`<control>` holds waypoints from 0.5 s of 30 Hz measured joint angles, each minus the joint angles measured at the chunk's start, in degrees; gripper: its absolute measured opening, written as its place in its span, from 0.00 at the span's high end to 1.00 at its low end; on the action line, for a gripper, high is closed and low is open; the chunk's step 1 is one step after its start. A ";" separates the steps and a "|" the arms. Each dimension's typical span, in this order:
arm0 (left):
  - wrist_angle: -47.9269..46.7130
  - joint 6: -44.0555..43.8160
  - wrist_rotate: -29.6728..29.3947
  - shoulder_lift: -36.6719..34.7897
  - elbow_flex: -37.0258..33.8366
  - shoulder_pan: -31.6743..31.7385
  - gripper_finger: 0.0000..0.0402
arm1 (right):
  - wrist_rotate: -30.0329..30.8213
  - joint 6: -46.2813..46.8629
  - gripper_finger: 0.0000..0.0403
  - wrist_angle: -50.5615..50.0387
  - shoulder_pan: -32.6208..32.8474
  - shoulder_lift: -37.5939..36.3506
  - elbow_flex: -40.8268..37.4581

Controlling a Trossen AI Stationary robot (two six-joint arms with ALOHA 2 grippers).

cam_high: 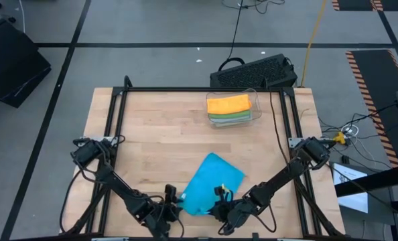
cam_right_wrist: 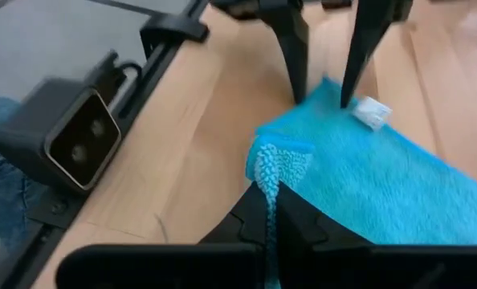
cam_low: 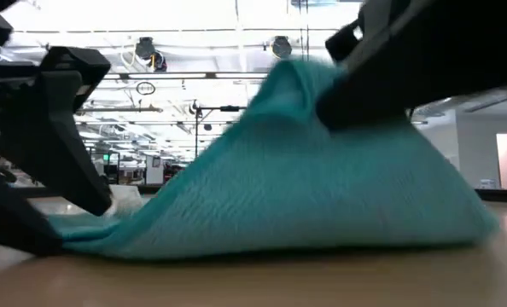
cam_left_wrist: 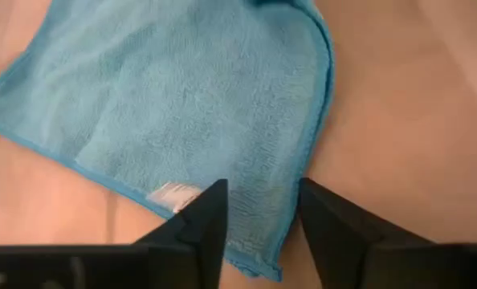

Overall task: Fold microfiber towels
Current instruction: Fold the blue microfiber towel

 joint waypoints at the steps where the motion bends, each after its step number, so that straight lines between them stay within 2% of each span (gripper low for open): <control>1: -0.40 0.58 -0.02 0.00 0.00 0.32 0.64 | 0.00 -0.03 1.00 -0.09 0.00 -0.48 0.00; 4: -0.39 4.32 -0.36 0.00 -0.04 0.86 0.67 | 0.10 0.03 1.00 -1.37 0.00 -1.90 0.00; 6: 0.17 6.17 -0.91 0.02 -0.10 1.03 0.65 | 0.26 0.44 1.00 -2.52 -0.02 -2.78 0.00; 15: 0.41 4.29 -5.37 0.13 -0.24 1.17 0.41 | 1.77 0.61 1.00 -4.97 -0.26 -5.70 0.00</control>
